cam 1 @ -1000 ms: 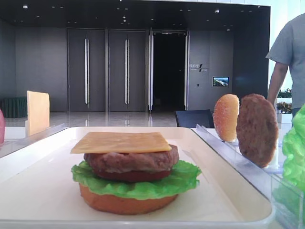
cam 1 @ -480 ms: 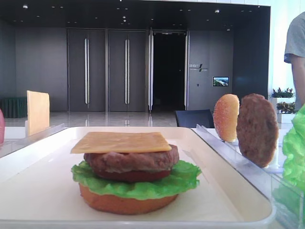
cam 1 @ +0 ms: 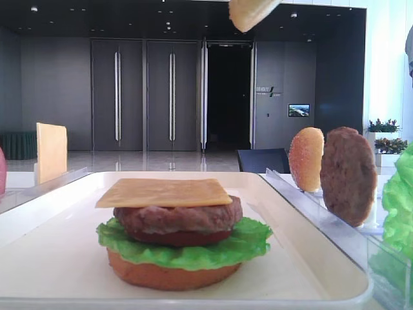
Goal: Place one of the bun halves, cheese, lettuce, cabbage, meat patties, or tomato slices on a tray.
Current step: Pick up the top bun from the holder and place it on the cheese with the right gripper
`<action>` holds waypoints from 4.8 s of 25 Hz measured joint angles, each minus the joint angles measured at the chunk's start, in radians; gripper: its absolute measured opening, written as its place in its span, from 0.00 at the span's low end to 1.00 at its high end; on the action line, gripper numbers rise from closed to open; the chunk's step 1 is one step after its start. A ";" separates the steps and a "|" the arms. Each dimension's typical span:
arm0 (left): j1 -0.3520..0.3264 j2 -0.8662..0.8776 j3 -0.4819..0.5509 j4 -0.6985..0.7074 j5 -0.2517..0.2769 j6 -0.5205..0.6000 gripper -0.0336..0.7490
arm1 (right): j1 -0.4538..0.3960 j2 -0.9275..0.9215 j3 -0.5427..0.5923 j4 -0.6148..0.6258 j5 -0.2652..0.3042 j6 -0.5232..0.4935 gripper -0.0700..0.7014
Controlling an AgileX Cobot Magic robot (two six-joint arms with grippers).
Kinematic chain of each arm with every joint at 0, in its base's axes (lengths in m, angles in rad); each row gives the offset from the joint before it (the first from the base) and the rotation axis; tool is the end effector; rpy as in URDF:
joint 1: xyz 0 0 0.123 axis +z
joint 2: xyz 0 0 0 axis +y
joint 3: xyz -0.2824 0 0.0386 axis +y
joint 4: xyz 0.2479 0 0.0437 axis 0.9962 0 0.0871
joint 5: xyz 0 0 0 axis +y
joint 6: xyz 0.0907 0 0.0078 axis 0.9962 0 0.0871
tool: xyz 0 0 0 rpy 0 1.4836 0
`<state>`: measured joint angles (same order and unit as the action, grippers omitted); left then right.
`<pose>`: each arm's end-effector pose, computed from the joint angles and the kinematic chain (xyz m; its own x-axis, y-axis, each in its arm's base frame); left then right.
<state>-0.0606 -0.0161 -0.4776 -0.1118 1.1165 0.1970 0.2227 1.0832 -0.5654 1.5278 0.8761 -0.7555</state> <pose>-0.0080 -0.0087 0.2669 -0.4802 0.1759 -0.8593 0.2195 0.9726 0.0764 0.1703 0.1103 0.2788 -0.8790 0.2481 -0.4073 -0.2822 0.4178 0.8636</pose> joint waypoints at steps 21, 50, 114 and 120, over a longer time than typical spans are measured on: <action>0.000 0.000 0.000 0.000 0.000 0.000 0.04 | 0.329 0.262 0.000 0.266 -0.182 -0.347 0.25; 0.000 0.000 0.000 0.000 0.000 0.000 0.04 | 0.292 0.572 -0.111 0.273 0.065 -0.394 0.25; 0.000 0.000 0.000 0.000 0.000 0.000 0.04 | 0.196 0.655 -0.113 0.242 0.113 -0.438 0.25; 0.000 0.000 0.000 0.000 0.000 0.000 0.04 | 0.196 0.655 -0.113 0.239 0.113 -0.437 0.25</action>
<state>-0.0606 -0.0161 -0.4776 -0.1118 1.1165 0.1970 0.4189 1.7384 -0.6784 1.7664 0.9888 -1.1921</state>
